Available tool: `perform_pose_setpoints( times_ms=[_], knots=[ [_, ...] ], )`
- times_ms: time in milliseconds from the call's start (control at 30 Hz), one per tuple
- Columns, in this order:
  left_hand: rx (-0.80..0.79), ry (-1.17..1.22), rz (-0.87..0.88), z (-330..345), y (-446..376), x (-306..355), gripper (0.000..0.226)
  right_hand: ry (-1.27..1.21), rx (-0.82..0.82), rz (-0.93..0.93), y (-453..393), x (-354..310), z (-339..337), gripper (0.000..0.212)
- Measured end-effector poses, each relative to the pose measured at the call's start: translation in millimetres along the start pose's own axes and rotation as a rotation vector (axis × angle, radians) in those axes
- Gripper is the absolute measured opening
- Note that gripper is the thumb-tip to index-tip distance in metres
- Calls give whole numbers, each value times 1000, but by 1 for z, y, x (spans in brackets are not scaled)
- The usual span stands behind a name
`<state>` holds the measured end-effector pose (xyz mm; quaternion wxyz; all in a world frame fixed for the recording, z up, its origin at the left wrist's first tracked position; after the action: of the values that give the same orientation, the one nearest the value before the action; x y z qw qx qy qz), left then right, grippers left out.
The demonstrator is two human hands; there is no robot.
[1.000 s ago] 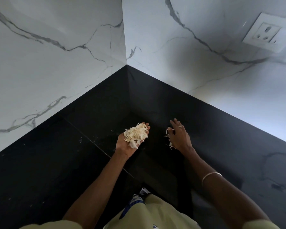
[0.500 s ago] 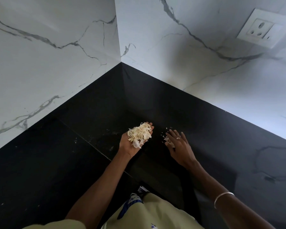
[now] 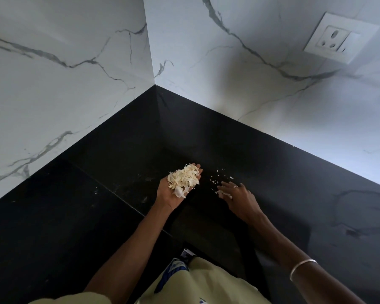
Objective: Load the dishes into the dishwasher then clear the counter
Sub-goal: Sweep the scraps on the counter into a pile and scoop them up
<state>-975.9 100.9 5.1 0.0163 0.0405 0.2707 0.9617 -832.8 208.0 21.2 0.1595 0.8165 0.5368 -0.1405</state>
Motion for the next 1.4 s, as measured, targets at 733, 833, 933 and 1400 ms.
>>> perform_pose_setpoints(
  times_ms=[733,833,933,1400],
  knots=[
    [33,-55,-26,-2,-11,-17,56,16,134,134,19,13,-21,22],
    [27,-55,-27,-1,-11,-19,55,-176,359,280,23,27,-44,16],
    [36,-65,-28,-1,-12,-19,55,-366,511,363,29,28,-59,15],
    [76,-130,-14,16,-8,-33,51,-606,470,4,-24,-105,-58,18]
  ],
)
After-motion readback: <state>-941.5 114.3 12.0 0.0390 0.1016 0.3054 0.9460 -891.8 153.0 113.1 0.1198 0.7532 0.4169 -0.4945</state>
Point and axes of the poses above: each hand's wrist, its own y-axis away from the middle knuckle, its own z-axis out of the palm, x = y × z, the point moved 10 cm from there along -y, towards the middle knuckle, and after that the axes turned 14 degrees about -z, right-handed, at the moved point
